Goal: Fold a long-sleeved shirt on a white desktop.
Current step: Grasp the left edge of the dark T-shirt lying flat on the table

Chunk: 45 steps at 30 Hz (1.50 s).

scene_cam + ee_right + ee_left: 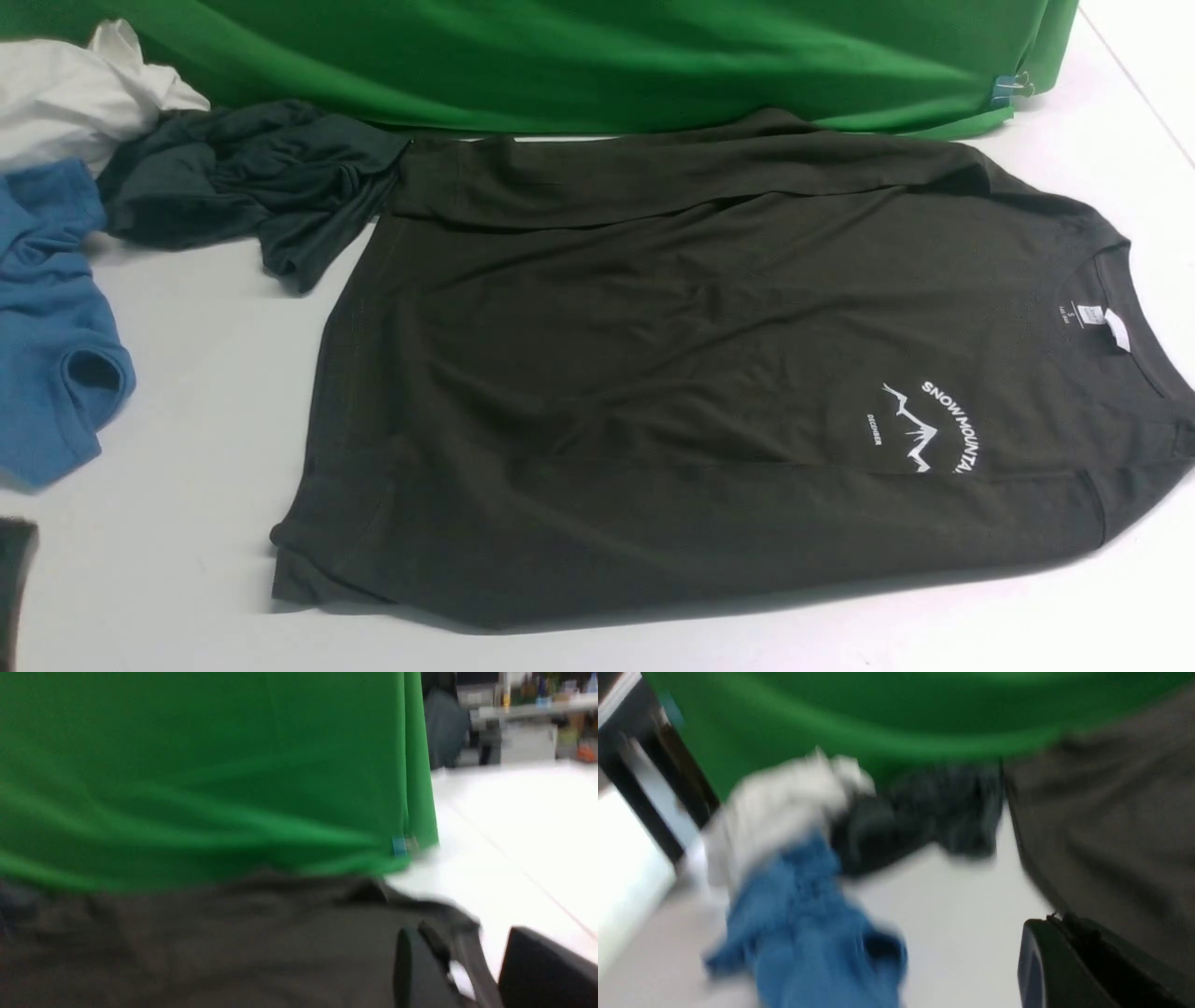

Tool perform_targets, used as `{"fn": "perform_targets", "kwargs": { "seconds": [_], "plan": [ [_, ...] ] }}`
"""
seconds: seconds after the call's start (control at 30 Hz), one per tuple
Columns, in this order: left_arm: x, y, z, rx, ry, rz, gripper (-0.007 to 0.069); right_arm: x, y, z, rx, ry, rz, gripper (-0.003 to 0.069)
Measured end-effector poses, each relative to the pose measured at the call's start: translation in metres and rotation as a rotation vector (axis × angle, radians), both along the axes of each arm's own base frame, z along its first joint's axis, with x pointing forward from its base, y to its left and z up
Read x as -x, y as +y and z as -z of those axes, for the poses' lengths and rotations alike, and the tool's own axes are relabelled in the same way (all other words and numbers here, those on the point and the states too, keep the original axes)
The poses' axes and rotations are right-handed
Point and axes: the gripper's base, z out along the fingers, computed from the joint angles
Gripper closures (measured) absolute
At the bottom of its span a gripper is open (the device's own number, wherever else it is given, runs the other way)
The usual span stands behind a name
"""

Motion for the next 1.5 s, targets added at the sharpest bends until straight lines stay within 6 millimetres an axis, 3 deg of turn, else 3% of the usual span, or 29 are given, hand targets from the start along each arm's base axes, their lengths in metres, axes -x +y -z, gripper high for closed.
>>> {"fn": "perform_targets", "kwargs": {
  "seconds": [0.13, 0.37, 0.5, 0.63, 0.67, 0.7, 0.8, 0.87, 1.0, 1.1, 1.17, 1.27, 1.3, 1.33, 1.43, 1.5],
  "plan": [
    [0.001, -0.003, -0.016, 0.026, -0.180, 0.030, 0.0605, 0.002, 0.001, -0.010, -0.106, -0.112, -0.026, 0.0418],
    [0.002, -0.003, -0.022, 0.035, -0.246, 0.040, 0.0605, 0.006, 0.002, -0.025, -0.198, -0.273, -0.070, 0.0418],
    [0.009, -0.004, -0.041, 0.297, -0.468, 0.112, 0.0605, 0.015, 0.003, -0.041, -0.232, -0.466, -0.116, 0.0418],
    [0.022, -0.005, -0.060, 0.455, -0.706, 0.225, 0.0605, 0.020, 0.003, -0.054, -0.238, -0.524, -0.127, 0.0418],
    [0.027, -0.005, -0.071, 0.510, -0.772, 0.271, 0.0605, 0.027, 0.002, -0.075, -0.239, -0.587, -0.135, 0.0418],
    [0.028, -0.005, -0.073, 0.518, -0.777, 0.275, 0.0605, 0.028, 0.002, -0.078, -0.239, -0.593, -0.136, 0.0418],
    [0.044, -0.005, -0.124, 0.626, -0.808, 0.326, 0.0605, 0.044, 0.001, -0.146, -0.240, -0.692, -0.144, 0.0418],
    [0.053, -0.005, -0.156, 0.643, -0.791, 0.319, 0.0605, 0.047, 0.001, -0.177, -0.241, -0.689, -0.139, 0.0418],
    [0.053, -0.004, -0.221, 0.633, -0.655, 0.243, 0.0605, 0.039, 0.000, -0.247, -0.229, -0.584, -0.100, 0.0418],
    [0.037, -0.002, -0.247, 0.647, -0.506, 0.169, 0.0605, 0.021, -0.001, -0.278, -0.189, -0.463, -0.059, 0.0418],
    [0.016, 0.000, -0.258, 0.670, -0.355, 0.104, 0.0605, -0.003, -0.001, -0.288, -0.167, -0.325, -0.030, 0.0418],
    [-0.012, 0.001, -0.251, 0.678, -0.133, 0.026, 0.0605, -0.031, -0.001, -0.286, -0.156, -0.151, -0.004, 0.0418],
    [-0.032, 0.000, -0.238, 0.664, 0.037, -0.011, 0.0605, -0.050, -0.001, -0.276, -0.138, -0.034, 0.012, 0.0418],
    [-0.035, 0.000, -0.236, 0.656, 0.058, -0.017, 0.0605, -0.050, -0.001, -0.276, -0.138, -0.034, 0.012, 0.0418],
    [-0.072, -0.006, -0.199, 0.571, 0.433, -0.040, 0.0605, -0.087, 0.000, -0.239, -0.096, 0.246, 0.039, 0.0418],
    [-0.084, -0.006, -0.188, 0.509, 0.535, -0.034, 0.0605, -0.096, 0.002, -0.223, -0.084, 0.321, 0.031, 0.0418]
  ]
}}
